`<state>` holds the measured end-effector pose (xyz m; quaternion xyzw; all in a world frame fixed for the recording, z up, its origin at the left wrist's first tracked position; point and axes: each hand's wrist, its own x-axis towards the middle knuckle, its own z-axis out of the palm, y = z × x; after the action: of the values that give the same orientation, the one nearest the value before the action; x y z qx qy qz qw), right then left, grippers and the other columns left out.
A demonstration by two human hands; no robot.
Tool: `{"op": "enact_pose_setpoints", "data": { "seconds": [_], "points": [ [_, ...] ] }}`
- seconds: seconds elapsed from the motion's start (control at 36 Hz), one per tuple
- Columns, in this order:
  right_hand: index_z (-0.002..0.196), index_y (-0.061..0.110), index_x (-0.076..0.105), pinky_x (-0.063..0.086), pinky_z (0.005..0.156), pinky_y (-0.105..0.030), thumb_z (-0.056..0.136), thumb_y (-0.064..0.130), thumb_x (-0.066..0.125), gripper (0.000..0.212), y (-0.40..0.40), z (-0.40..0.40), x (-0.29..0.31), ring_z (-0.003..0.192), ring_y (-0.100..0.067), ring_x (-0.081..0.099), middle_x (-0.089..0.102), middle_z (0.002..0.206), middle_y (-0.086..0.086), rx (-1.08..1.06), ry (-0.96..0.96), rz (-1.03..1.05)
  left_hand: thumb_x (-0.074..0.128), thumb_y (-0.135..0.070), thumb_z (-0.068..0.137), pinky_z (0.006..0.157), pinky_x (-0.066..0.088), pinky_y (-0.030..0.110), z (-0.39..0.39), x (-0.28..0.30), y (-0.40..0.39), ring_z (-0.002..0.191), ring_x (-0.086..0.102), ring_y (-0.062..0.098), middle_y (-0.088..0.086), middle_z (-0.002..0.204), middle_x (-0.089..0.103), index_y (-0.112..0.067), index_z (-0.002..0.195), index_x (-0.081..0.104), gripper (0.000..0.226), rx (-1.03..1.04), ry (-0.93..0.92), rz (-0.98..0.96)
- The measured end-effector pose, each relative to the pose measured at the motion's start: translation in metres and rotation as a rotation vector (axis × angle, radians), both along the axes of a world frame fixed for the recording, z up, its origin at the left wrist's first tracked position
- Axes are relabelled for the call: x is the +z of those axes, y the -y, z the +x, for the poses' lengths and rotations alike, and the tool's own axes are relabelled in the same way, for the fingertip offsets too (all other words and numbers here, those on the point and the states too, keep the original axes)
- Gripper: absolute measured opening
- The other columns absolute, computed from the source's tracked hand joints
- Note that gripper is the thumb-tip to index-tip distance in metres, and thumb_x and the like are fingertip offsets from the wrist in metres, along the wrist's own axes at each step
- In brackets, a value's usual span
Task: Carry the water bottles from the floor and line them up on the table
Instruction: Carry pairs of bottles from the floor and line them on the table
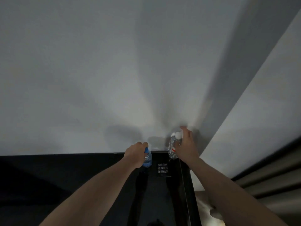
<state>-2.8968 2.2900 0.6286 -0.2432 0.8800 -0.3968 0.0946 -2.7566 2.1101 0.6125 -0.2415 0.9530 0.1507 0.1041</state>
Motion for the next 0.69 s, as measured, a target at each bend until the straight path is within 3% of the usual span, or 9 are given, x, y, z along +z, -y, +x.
{"op": "enact_pose_setpoints", "data": {
  "seconds": [0.08, 0.19, 0.31, 0.44, 0.61, 0.69],
  "points": [
    [0.117, 0.009, 0.056, 0.035, 0.076, -0.028, 0.095, 0.011, 0.058, 0.022, 0.006, -0.013, 0.001, 0.1, -0.032, 0.057, 0.055, 0.115, -0.016, -0.001, 0.032, 0.057, 0.062, -0.019, 0.096, 0.086, 0.054, 0.039, -0.002, 0.001, 0.002, 0.1, 0.06, 0.024, 0.003, 0.118, 0.058, -0.024, 0.131, 0.049, 0.038, 0.025, 0.002, 0.03],
    [0.104, 0.016, 0.058, 0.034, 0.071, -0.028, 0.096, 0.015, 0.055, 0.009, 0.005, -0.021, -0.001, 0.085, -0.023, 0.051, 0.059, 0.104, -0.013, 0.048, 0.022, 0.099, 0.055, -0.024, 0.1, 0.082, 0.052, 0.036, -0.011, 0.006, 0.002, 0.1, 0.06, 0.023, 0.004, 0.118, 0.061, -0.021, 0.131, 0.051, 0.031, 0.049, -0.03, 0.06],
    [0.102, 0.019, 0.058, 0.048, 0.075, -0.036, 0.093, 0.013, 0.056, 0.01, 0.001, -0.023, -0.002, 0.09, -0.03, 0.06, 0.062, 0.102, -0.009, 0.097, -0.031, 0.145, 0.053, -0.029, 0.102, 0.077, 0.047, 0.033, -0.02, 0.011, -0.001, 0.097, 0.059, 0.022, 0.005, 0.115, 0.062, -0.02, 0.127, 0.052, 0.027, 0.028, -0.042, 0.044],
    [0.11, 0.02, 0.06, 0.046, 0.079, -0.032, 0.092, 0.013, 0.061, 0.02, -0.001, -0.022, -0.006, 0.097, -0.028, 0.061, 0.064, 0.11, -0.007, 0.127, -0.07, 0.149, 0.057, -0.019, 0.098, 0.084, 0.054, 0.038, -0.031, 0.017, -0.004, 0.099, 0.06, 0.024, 0.004, 0.117, 0.06, -0.022, 0.127, 0.051, 0.03, 0.018, -0.017, 0.061],
    [0.117, 0.022, 0.06, 0.051, 0.082, -0.036, 0.092, 0.008, 0.06, 0.029, 0.002, -0.025, -0.007, 0.096, -0.028, 0.062, 0.065, 0.112, -0.007, 0.107, -0.042, 0.149, 0.06, -0.012, 0.095, 0.072, 0.043, 0.031, -0.043, 0.02, -0.008, 0.086, 0.054, 0.018, 0.0, 0.112, 0.062, -0.023, 0.12, 0.052, 0.028, 0.025, -0.064, 0.075],
    [0.111, 0.02, 0.061, 0.052, 0.082, -0.04, 0.092, 0.006, 0.061, 0.024, 0.006, -0.025, -0.008, 0.094, -0.028, 0.061, 0.065, 0.108, -0.009, 0.058, -0.002, 0.104, 0.065, -0.01, 0.092, 0.075, 0.048, 0.033, -0.049, 0.021, -0.012, 0.091, 0.06, 0.021, 0.0, 0.111, 0.062, -0.022, 0.12, 0.051, 0.034, 0.017, -0.059, 0.081]
  ]
}}
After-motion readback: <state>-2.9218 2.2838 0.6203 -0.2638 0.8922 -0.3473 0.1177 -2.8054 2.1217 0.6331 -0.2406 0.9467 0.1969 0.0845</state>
